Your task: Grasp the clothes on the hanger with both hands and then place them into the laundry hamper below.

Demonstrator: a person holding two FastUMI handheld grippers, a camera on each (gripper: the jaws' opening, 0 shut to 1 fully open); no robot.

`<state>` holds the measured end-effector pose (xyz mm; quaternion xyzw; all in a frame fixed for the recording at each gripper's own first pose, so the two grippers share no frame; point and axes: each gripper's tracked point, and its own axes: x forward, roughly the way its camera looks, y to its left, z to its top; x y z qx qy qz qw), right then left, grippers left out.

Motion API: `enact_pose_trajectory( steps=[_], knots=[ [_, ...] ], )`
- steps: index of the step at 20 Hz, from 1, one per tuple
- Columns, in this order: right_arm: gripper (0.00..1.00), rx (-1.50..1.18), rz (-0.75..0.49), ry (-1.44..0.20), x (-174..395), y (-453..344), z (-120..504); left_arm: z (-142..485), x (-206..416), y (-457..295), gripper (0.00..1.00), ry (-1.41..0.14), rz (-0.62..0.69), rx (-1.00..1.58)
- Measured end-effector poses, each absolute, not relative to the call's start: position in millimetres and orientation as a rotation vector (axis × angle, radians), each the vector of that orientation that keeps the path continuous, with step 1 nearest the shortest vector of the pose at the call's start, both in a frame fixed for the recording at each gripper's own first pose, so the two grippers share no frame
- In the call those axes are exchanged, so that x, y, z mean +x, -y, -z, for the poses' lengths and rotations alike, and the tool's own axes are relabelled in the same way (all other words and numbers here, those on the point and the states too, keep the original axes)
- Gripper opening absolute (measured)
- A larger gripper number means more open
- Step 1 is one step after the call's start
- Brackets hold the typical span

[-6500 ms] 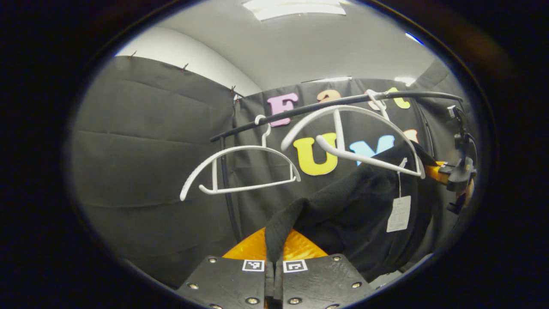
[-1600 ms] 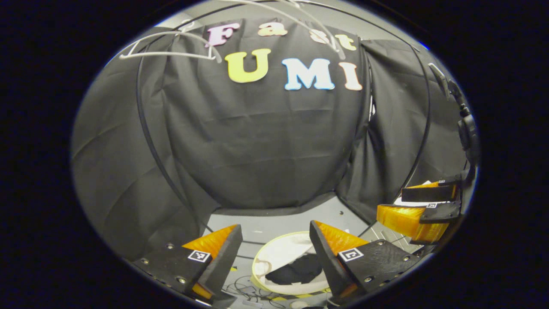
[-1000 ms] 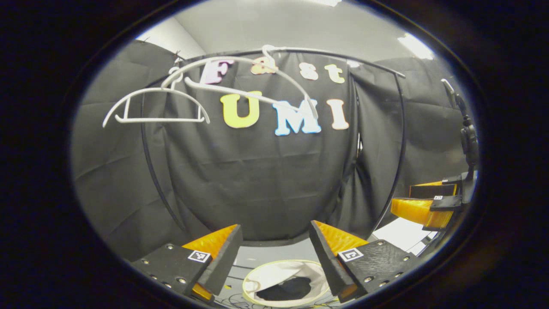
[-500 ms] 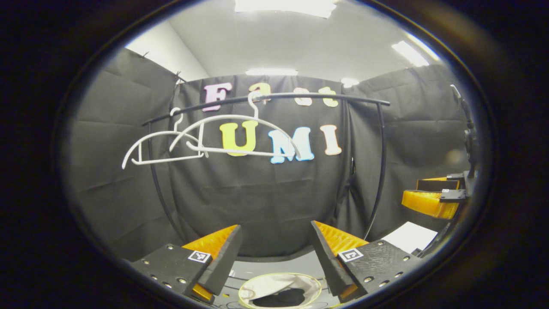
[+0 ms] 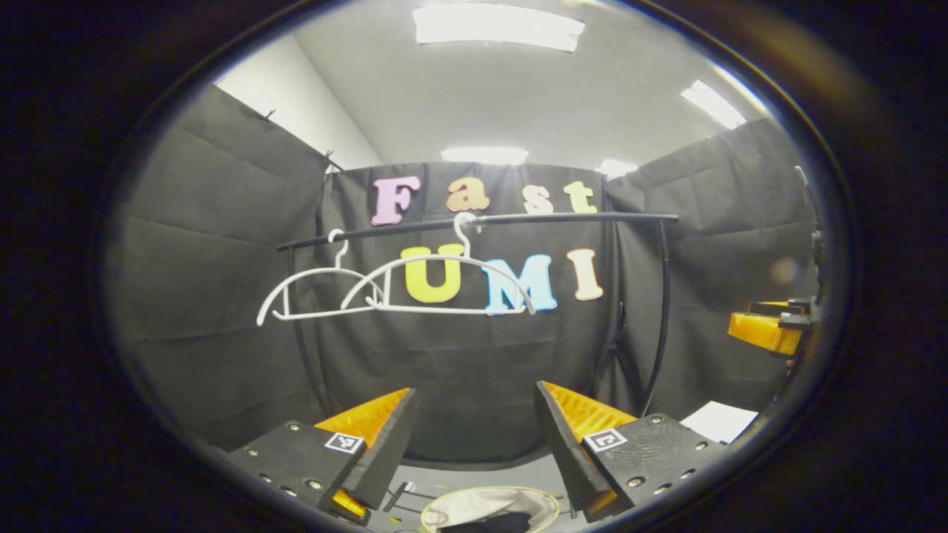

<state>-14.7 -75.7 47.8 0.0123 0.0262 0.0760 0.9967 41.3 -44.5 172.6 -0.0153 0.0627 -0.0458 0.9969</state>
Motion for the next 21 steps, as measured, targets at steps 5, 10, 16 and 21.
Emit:
enact_pose_trajectory(
  steps=[5, 10, 16, 21],
  knots=[
    [0.93, 0.023, -0.122, -0.055, -18, 86, -43, -180, 32, 33, 0.92, -0.098, 0.057, -0.026],
    [0.96, 0.02, -0.116, -0.057, -9, 88, -45, -192, 36, 25, 0.92, -0.053, 0.037, -0.012],
    [1.0, 0.027, -0.11, -0.054, -5, 90, -48, -197, 27, 25, 0.92, -0.048, 0.037, -0.013],
    [0.97, 0.029, -0.113, -0.032, 1, 87, -54, -194, 33, 20, 0.92, -0.043, 0.033, -0.025]
  ],
)
